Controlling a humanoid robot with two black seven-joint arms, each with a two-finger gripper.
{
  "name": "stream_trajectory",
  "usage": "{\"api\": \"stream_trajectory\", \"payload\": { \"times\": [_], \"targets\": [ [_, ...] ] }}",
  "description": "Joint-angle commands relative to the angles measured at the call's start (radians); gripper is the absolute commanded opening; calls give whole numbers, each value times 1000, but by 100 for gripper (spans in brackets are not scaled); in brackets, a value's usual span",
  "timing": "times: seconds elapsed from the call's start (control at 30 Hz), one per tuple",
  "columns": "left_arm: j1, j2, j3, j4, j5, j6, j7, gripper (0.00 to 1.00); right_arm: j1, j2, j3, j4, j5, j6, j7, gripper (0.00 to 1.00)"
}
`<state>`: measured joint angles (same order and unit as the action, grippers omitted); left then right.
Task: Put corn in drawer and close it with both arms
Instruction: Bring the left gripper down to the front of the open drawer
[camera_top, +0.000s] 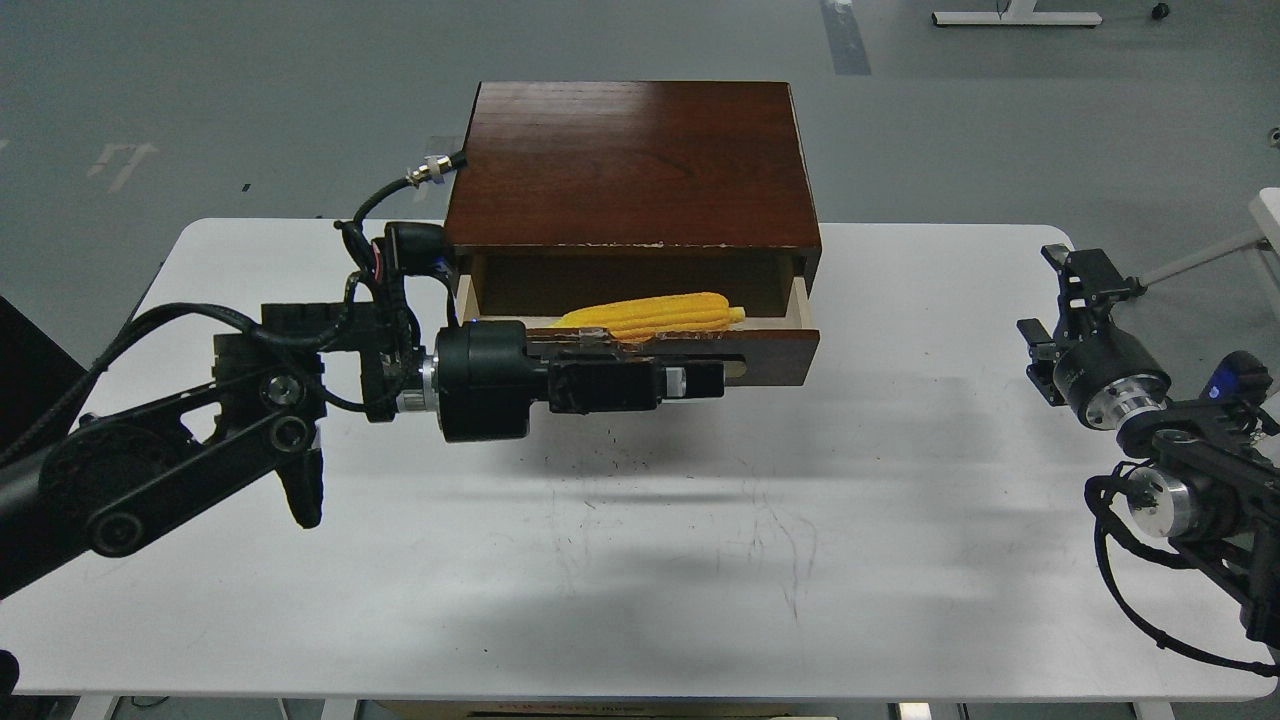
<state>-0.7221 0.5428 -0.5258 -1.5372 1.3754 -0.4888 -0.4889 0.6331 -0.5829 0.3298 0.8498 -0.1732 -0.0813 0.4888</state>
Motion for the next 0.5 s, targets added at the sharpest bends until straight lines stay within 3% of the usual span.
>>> {"api": "stream_trajectory", "payload": {
  "times": [0.0, 0.1, 0.33, 0.47],
  "targets": [
    [56, -27, 3, 0, 80, 0, 0, 41, -4, 0, 0, 0, 0, 0, 0, 100],
    [107, -41, 3, 0, 106, 0, 0, 2, -4, 0, 0, 0, 0, 0, 0, 100],
    [197, -43, 1, 6, 100, 0, 15, 0, -9, 0, -9, 0, 0, 0, 0, 100],
    [237, -43, -5, 25, 24, 0, 101, 0, -18, 1, -14, 0, 0, 0, 0, 100]
  ]
}}
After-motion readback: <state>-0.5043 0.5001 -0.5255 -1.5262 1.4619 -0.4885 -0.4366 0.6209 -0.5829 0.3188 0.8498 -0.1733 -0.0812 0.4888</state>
